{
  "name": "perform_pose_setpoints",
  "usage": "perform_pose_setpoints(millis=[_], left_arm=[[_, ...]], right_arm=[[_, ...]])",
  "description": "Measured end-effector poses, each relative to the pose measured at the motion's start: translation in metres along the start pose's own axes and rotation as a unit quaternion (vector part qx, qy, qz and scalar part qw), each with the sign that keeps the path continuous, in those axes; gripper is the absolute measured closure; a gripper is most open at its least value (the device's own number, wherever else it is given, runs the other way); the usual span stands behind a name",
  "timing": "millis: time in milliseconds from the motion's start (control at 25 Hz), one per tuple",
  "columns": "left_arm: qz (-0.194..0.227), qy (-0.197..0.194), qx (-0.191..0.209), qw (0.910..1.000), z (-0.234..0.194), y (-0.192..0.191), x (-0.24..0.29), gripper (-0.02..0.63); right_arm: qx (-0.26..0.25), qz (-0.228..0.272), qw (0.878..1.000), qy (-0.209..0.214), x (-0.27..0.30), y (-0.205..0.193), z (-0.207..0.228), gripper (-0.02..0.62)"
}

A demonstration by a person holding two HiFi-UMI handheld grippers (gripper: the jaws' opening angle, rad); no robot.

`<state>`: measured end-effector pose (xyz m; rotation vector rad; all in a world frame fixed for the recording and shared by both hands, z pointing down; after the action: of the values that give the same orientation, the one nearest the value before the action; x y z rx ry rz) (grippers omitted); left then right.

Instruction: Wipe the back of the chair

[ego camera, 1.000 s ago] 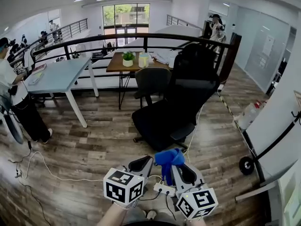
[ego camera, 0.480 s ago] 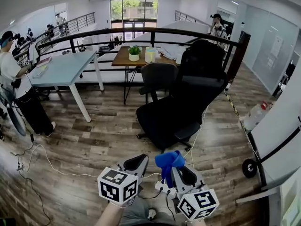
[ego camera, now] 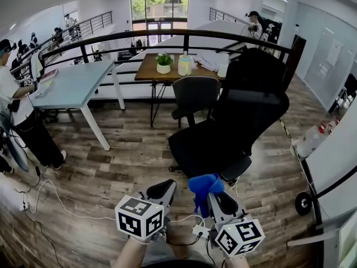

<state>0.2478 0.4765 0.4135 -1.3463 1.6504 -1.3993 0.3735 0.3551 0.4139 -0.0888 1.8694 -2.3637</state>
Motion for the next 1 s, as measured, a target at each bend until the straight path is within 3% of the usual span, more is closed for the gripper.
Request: perform_pose_setpoints(millis=[360,480,680,1000], left_arm=[[-0.012,-0.052,0.018,0.9984,-0.112,0.059,0.067,0.572],[-0.016,-0.067,0.029,0.9972,-0.127,0.062,0.083,0.572],[-0.035,-0.09,0.01,0.9952,-0.143,0.054,0.107,0.572],[-0.062,-0.118,0.006,0.991,-0.159,0.058,0.171,0.572]], right_arm=[[-0.013,0.025,0.998,-0.048,0.13,0.007,0.009,0.512],[-0.009,0.032,0.997,-0.068,0.148,0.009,0.01,0.512],[-0.02,0.017,0.997,-0.079,0.168,0.005,0.014,0.512],[-0.008,0.013,0.995,-0.1,0.211,0.006,0.055,0.512]])
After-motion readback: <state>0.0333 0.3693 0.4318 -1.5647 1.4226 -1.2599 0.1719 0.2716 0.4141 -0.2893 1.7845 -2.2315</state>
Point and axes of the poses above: the fingertips, and each gripper's own axes: x forward along the fingers, z to its right, y out of its top, the point moved 5 cm from there along -x, backward along the fingers, and after that the axes turned 10 degrees about z, right-handed, at the moved point
